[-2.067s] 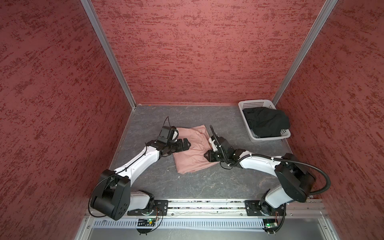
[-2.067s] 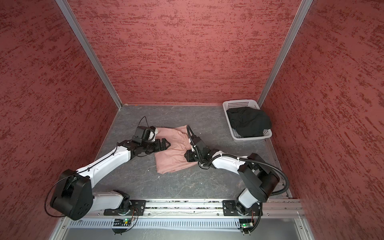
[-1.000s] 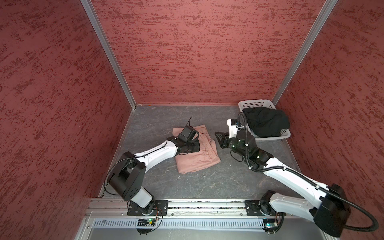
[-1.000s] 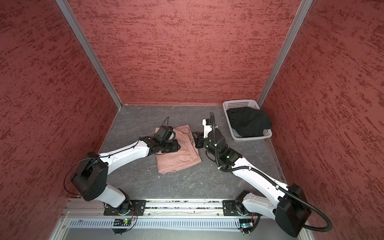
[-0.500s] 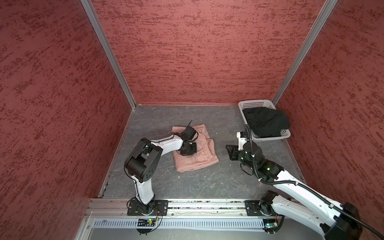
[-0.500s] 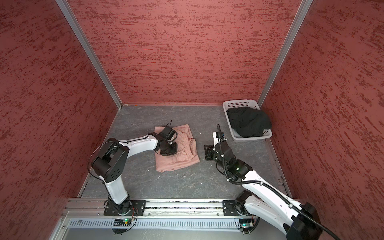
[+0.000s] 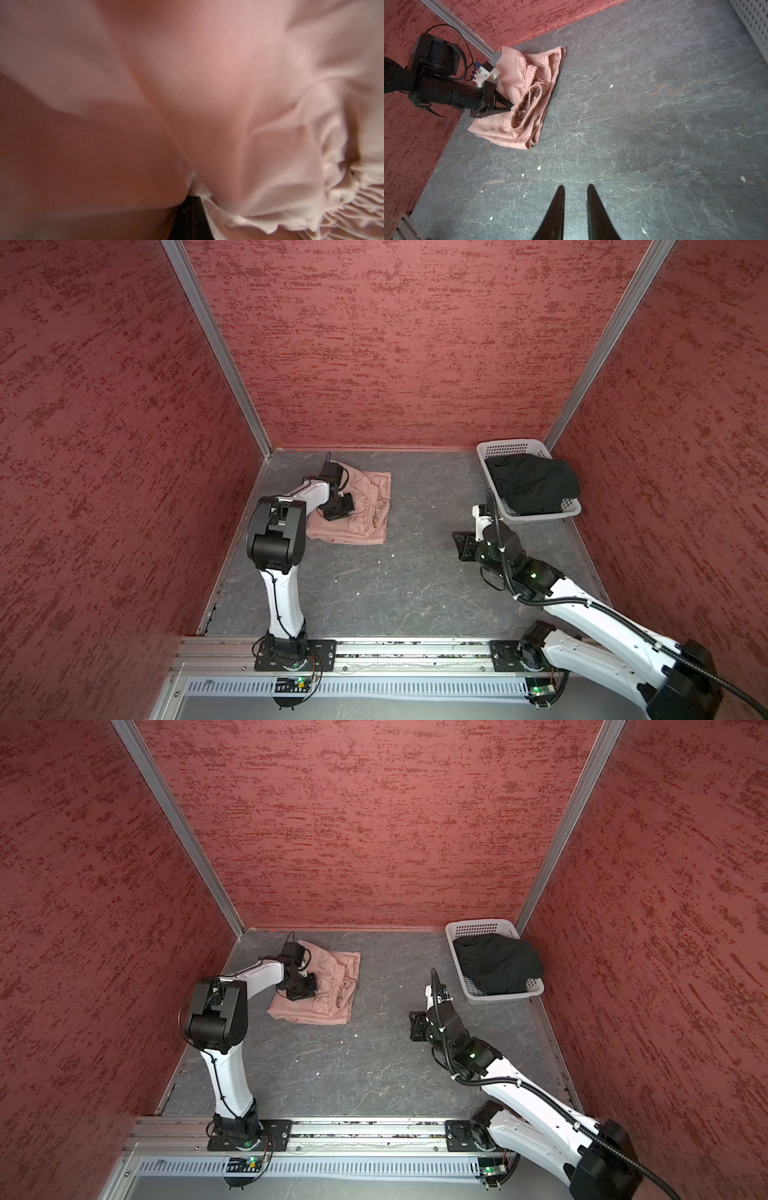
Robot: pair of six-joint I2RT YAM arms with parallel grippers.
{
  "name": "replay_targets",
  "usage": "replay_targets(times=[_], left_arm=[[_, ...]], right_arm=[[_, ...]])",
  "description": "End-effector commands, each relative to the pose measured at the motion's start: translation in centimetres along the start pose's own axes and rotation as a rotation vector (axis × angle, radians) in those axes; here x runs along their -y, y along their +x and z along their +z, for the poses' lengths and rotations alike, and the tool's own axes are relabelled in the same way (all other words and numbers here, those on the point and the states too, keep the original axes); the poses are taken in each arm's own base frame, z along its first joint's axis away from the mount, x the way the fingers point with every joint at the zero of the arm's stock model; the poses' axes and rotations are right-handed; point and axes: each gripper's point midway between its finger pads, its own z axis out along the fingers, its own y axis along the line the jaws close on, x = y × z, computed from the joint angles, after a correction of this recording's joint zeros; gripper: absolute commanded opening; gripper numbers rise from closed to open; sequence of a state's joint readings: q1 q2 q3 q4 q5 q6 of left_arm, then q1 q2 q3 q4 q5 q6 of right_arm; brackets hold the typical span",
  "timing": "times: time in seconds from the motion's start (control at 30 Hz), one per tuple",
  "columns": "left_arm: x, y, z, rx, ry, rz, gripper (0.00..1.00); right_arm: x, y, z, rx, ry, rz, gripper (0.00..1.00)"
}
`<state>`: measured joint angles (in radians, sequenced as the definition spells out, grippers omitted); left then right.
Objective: Fold and stack the shorts
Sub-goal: 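Drag the folded shorts farther from the robot with the left gripper while right withdraws, then hold the folded shorts at the far corner with the left gripper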
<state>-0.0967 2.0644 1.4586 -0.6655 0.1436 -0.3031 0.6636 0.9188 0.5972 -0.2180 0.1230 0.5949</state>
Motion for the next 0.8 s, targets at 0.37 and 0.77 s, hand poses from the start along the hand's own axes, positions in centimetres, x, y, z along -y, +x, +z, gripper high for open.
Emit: replay_targets(times=[0.37, 0.77], left_arm=[[-10.5, -9.9, -2.1, 0.065, -0.092, -0.135, 0.02], [0.2, -7.6, -6.5, 0.178, 0.016, 0.070, 0.57]], right_arm=[[1.0, -2.1, -3.3, 0.091, 0.038, 0.038, 0.22], [-0.6, -2.1, -1.7, 0.064, -0.019, 0.039, 0.22]])
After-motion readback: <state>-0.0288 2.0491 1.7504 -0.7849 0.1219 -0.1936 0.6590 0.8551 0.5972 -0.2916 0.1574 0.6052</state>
